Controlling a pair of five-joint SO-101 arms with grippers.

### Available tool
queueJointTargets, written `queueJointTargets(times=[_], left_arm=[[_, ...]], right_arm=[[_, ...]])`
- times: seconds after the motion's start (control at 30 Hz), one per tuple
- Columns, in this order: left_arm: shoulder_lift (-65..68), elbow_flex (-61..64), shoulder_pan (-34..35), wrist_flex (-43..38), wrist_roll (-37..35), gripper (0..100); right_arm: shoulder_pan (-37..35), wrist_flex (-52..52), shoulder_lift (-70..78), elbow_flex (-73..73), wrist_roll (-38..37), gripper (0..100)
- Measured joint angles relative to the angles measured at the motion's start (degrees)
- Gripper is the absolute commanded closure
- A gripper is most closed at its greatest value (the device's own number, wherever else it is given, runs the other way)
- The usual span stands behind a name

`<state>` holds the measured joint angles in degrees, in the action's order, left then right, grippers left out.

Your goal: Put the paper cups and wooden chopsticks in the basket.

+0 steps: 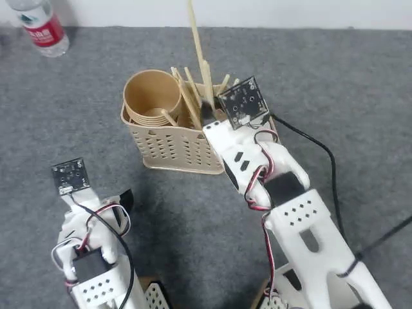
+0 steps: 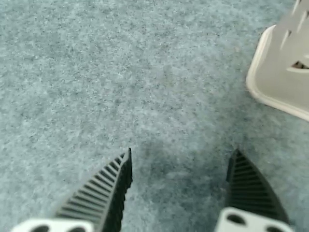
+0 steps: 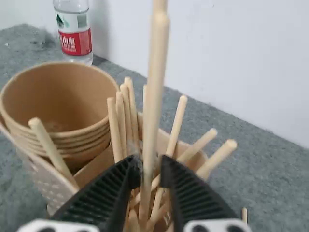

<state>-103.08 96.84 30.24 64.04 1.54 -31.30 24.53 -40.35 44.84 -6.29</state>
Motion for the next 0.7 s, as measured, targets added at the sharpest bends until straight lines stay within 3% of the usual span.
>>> queueJointTargets(times=[0.37,0.7], left_arm=[[0.0,0.0,0.0,0.0,0.0,70],[0.0,0.0,0.0,0.0,0.0,70]], right_arm=[[-0.4,12.8,-6.5,-5.5,-0.4,77.2],[20.0,23.6,-6.7,-12.2,-0.4,77.2]])
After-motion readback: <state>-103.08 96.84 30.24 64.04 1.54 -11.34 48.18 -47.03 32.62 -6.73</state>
